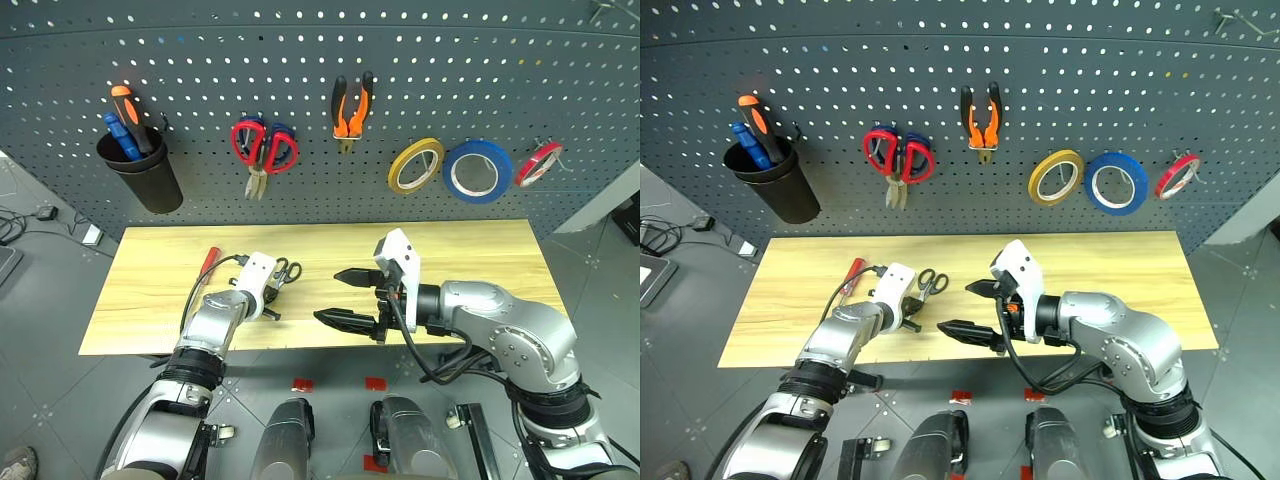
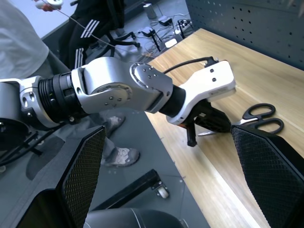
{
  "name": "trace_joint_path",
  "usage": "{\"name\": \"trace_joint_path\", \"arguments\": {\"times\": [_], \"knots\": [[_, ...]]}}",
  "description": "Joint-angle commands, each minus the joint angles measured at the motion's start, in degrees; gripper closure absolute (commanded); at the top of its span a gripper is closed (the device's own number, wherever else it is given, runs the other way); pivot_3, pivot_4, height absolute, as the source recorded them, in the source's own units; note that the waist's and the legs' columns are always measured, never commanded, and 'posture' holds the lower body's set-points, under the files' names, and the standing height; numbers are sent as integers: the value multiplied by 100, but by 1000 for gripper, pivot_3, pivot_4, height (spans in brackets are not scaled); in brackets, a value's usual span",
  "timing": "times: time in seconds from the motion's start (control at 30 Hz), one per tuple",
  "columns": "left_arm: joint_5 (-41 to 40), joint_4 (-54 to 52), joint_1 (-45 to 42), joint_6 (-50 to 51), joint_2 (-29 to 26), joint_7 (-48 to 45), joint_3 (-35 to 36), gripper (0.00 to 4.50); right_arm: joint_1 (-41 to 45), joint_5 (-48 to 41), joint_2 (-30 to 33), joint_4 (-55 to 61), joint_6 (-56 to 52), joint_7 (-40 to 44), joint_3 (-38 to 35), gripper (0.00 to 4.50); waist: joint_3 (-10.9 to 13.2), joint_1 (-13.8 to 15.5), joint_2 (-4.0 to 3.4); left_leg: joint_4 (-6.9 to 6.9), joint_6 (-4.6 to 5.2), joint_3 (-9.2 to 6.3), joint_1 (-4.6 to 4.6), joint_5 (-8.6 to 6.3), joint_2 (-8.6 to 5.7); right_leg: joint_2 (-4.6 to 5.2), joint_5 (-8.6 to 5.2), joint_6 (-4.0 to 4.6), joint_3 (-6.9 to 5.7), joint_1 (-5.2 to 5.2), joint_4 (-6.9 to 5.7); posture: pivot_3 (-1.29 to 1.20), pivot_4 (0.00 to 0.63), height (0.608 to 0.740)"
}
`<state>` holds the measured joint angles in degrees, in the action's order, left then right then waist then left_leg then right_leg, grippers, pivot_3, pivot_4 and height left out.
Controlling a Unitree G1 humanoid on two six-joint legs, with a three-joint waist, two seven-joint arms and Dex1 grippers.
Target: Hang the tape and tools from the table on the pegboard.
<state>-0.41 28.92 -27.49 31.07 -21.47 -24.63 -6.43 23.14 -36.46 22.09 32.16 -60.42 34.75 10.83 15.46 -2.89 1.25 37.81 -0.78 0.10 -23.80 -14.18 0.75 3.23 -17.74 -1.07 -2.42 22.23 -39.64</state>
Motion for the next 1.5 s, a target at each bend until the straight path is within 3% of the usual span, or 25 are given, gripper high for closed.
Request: {"name": "trace_joint_path", "arguments": {"times": [0.03, 0.27, 0.43, 0.7, 0.97, 1.5], "knots": [[-6, 225, 272, -89, -8, 2, 111, 4353, -67, 138, 148, 304, 243, -43, 130, 0, 0, -14, 0, 0, 0, 0, -1, 0, 0, 0, 1, -1, 0, 0, 2, -144, 260, 740], [-84, -1415, 1365, -2155, -326, 202, 691, 4353, -69, 1887, 1080, 509, 1801, -112, 1130, 0, 9, -86, 13, -13, -2, 6, -16, -1, 6, -1, 3, -5, 4, 10, 34, -157, 259, 740], [241, -2765, 2345, -3446, -528, 777, 1256, 4353, 20, 2184, 609, 563, 2577, -345, 985, 0, 10, -78, 17, -54, -6, 12, -15, 1, 7, 2, 4, -5, 0, 8, 71, -152, 259, 740], [820, -4284, 2852, -4203, -561, 1112, 1311, 4353, 117, 2332, 386, 223, 3098, -236, 807, 0, 9, 10, 17, -71, -2, 11, -12, 0, -1, 10, 4, -4, -5, 5, 83, -114, 246, 740], [738, -4335, 1908, -3772, -529, 1181, 1391, 4353, 471, 2277, 91, -195, 3161, -214, 514, 0, 9, 1, 18, -71, -2, 4, -8, 1, 2, 2, 4, -4, -13, 6, 67, -105, 243, 740], [958, -3084, 838, -3453, -386, 1299, 1086, 4353, 618, 2233, -89, -346, 3051, -247, 306, 0, 9, -21, 18, -62, -4, 9, -10, 3, 0, 3, 4, -4, -11, 5, 66, -119, 241, 740]]}}
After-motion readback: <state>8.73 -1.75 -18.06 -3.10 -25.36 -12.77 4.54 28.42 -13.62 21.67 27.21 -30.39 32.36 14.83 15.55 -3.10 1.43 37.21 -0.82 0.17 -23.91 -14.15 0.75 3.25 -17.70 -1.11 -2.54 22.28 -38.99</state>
